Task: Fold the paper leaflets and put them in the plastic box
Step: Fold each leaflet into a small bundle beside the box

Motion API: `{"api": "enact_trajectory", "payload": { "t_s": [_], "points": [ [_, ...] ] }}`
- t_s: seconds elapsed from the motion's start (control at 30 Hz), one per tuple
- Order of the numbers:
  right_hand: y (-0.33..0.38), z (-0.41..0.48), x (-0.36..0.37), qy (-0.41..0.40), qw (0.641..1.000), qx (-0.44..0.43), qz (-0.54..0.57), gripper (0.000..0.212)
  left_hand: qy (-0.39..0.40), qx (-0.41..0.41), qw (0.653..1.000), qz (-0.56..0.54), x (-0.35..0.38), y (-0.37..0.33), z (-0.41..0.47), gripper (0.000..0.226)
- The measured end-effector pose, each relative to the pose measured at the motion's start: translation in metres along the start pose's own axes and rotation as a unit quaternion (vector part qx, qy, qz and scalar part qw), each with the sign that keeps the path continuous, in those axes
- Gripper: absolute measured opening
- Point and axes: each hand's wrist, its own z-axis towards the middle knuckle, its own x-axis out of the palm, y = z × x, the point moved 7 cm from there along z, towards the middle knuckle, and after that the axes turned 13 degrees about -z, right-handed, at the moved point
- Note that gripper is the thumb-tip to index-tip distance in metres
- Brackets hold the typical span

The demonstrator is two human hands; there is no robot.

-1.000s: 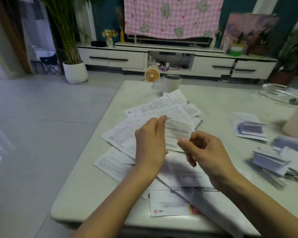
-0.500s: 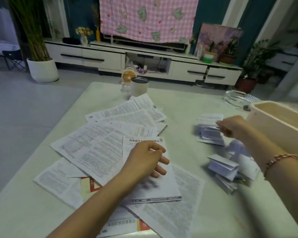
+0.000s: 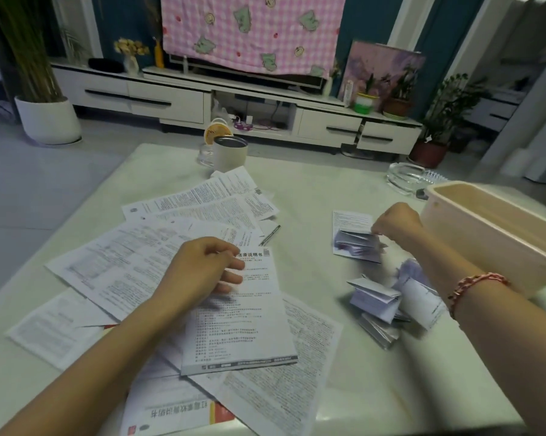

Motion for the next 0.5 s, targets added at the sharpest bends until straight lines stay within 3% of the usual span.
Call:
{"api": "enact_trajectory", "payload": {
  "t_s": [0.13,0.27,0.37,0.5],
  "points": [
    [0.031,-0.025,-0.019,-0.039,0.993,-0.075,0.084,0.01,-0.056,0.058,0.995,0.055,-0.02,-0.007,0.005,0.022],
    [0.089,-0.114,-0.002,0.066,0.954,-0.228,0.181,0.013,-0.072,0.098,0.984,0.131,-0.033,-0.013,0.002,0.018],
    [0.102,-0.171,0.045,0.17,0.932,-0.285,0.144,0.014,-0.067,0.088,0.981,0.158,-0.038,-0.005,-0.001,0.017],
    [0.092,-0.186,0.079,0.124,0.946,-0.297,0.032,0.054,-0.039,0.072,0.972,0.221,-0.038,0.01,-0.01,0.027]
  ]
}}
